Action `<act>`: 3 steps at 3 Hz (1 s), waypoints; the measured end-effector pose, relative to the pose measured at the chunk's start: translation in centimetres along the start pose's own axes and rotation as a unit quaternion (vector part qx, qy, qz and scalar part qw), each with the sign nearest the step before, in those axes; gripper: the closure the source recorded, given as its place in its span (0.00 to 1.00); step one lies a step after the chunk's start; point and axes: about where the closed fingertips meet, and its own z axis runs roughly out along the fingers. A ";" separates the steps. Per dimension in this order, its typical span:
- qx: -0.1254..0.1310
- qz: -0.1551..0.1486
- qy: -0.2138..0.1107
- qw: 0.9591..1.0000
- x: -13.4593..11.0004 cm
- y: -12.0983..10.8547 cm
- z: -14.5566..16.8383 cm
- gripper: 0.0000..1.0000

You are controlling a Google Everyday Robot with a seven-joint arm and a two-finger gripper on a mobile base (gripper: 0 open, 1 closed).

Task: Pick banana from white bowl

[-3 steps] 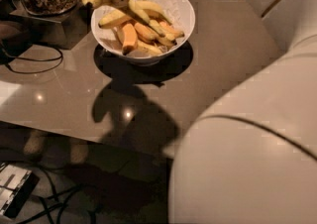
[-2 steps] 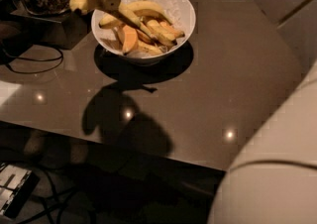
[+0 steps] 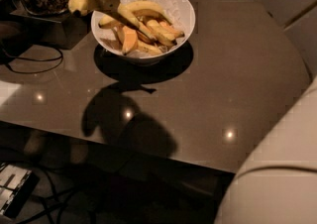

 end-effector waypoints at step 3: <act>-0.046 -0.042 -0.055 0.997 -4.2 1.0 3.3 1.00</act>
Offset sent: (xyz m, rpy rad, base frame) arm -0.0240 0.0617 -0.0413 0.0096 0.1494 0.2037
